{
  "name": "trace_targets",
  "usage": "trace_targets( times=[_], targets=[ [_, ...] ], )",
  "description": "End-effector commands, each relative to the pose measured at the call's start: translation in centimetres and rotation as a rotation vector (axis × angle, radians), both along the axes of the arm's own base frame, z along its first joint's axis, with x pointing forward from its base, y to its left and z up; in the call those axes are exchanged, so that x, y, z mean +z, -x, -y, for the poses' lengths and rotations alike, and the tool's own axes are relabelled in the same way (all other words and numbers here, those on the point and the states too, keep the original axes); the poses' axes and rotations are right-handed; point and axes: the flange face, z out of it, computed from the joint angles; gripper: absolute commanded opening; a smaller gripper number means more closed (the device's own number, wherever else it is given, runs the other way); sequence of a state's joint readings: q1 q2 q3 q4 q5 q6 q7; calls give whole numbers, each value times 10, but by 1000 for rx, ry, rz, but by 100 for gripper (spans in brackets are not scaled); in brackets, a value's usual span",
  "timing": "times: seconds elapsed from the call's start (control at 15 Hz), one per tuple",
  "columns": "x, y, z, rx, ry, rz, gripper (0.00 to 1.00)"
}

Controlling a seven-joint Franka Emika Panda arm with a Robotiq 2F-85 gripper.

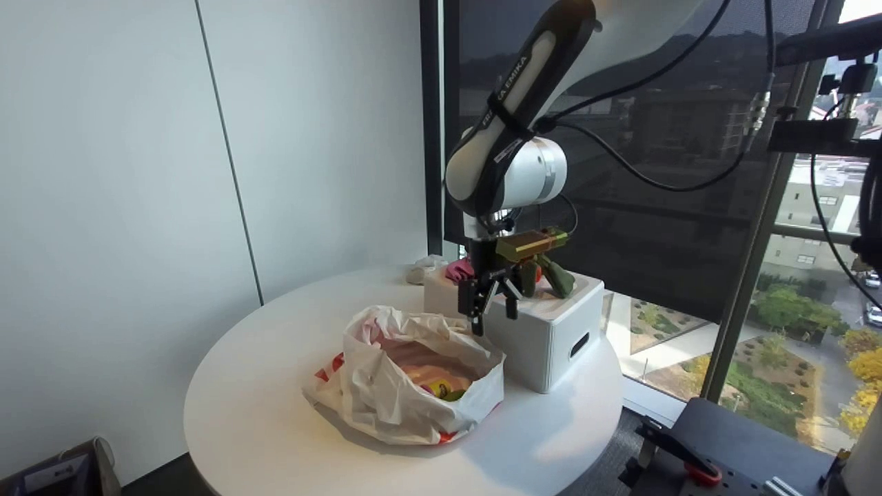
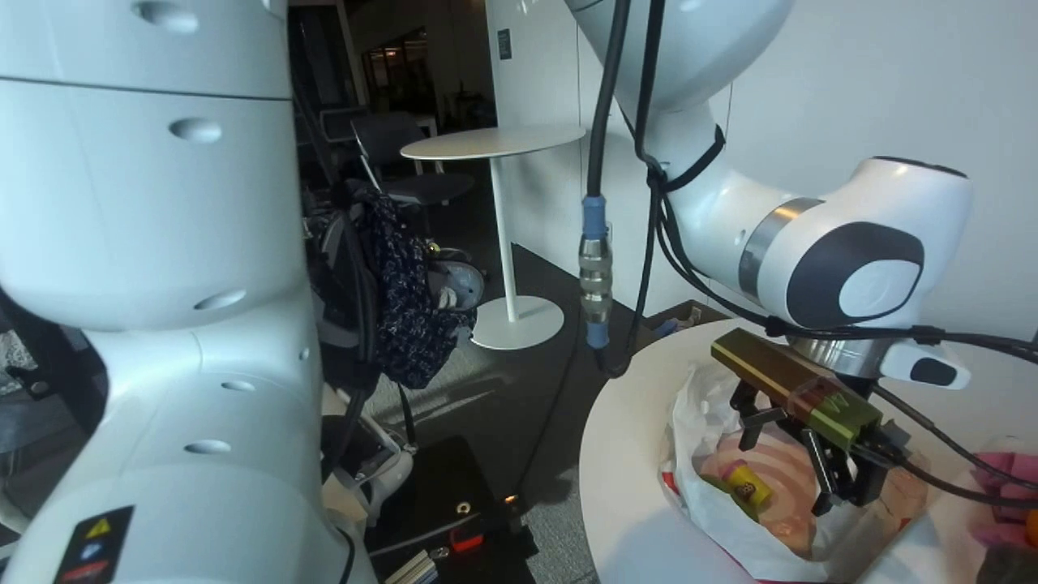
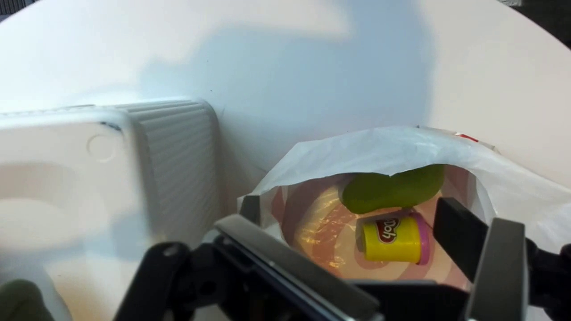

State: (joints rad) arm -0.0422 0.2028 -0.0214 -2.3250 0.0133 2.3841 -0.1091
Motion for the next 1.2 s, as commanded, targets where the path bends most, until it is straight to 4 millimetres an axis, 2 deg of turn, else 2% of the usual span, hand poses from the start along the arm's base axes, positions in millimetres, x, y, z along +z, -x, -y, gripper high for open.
trace_targets(
  times=[0.0, 0.2, 0.4, 0.73, 1.13],
  targets=[
    [-23, -16, -32, 118, 3, -4, 100],
    [-44, -28, -49, 193, 28, 11, 100],
    [-65, -41, -53, 235, 39, 28, 100],
    [-93, -58, -69, 223, 10, 79, 100],
    [-124, -69, -72, 126, -1, 102, 100]
  ],
)
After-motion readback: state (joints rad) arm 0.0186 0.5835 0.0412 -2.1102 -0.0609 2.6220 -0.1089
